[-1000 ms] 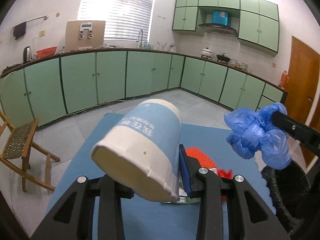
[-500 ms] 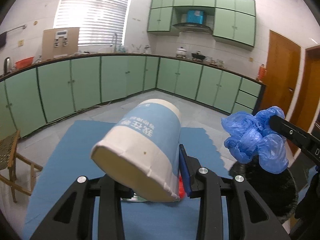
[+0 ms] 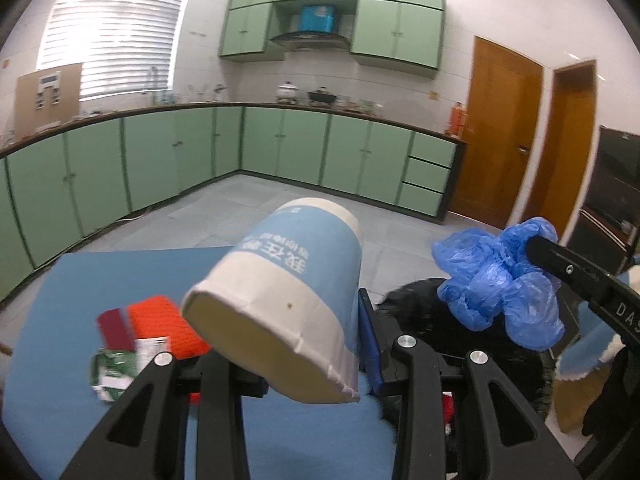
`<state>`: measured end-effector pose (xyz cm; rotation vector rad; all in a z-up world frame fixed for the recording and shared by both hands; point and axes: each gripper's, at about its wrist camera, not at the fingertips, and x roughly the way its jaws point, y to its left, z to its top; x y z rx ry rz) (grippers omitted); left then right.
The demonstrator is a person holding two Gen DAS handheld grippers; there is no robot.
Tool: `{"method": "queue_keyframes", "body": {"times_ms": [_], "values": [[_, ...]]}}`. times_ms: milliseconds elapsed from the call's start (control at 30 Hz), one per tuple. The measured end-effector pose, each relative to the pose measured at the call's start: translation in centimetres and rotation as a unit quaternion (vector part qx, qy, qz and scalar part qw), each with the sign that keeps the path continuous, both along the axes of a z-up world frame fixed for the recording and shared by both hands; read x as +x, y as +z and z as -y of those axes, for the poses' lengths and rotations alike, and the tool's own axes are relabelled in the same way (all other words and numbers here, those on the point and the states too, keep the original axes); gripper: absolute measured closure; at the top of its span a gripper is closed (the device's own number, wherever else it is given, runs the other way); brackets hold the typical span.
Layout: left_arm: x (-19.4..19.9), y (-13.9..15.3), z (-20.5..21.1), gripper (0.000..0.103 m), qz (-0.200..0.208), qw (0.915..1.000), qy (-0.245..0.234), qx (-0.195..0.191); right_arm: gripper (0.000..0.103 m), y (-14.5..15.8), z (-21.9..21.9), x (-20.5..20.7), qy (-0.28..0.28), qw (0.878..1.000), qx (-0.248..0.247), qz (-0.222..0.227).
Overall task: Collect trash
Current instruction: 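Carry the paper cup and blue bag over the black bin with both tools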
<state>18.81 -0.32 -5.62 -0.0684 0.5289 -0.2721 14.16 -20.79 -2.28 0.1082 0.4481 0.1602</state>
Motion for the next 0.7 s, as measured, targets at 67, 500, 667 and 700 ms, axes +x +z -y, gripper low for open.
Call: {"method": "queue_keyframes", "body": {"times_ms": [67, 500, 667, 700], "values": [[0.3, -0.1, 1.8, 0.068, 0.002, 0.9999, -0.015, -0.003, 0.097, -0.4, 1.7, -0.3, -0.016, 1.000, -0.002, -0.002], [2.5, -1.7, 10.9, 0.068, 0.000, 0.9963, -0.086, -0.006, 0.097, -4.2, 9.8, -1.8, -0.090, 0.995, -0.011, -0.028], [3.4, -3.3, 13.2, 0.068, -0.013, 0.9950, -0.099, -0.001, 0.097, -6.4, 12.1, -1.6, -0.109, 0.993, -0.010, -0.045], [3.4, -3.5, 13.6, 0.068, -0.015, 0.9949, -0.100, 0.000, 0.097, -6.7, 12.4, -1.4, -0.111, 0.993, -0.009, -0.048]]}}
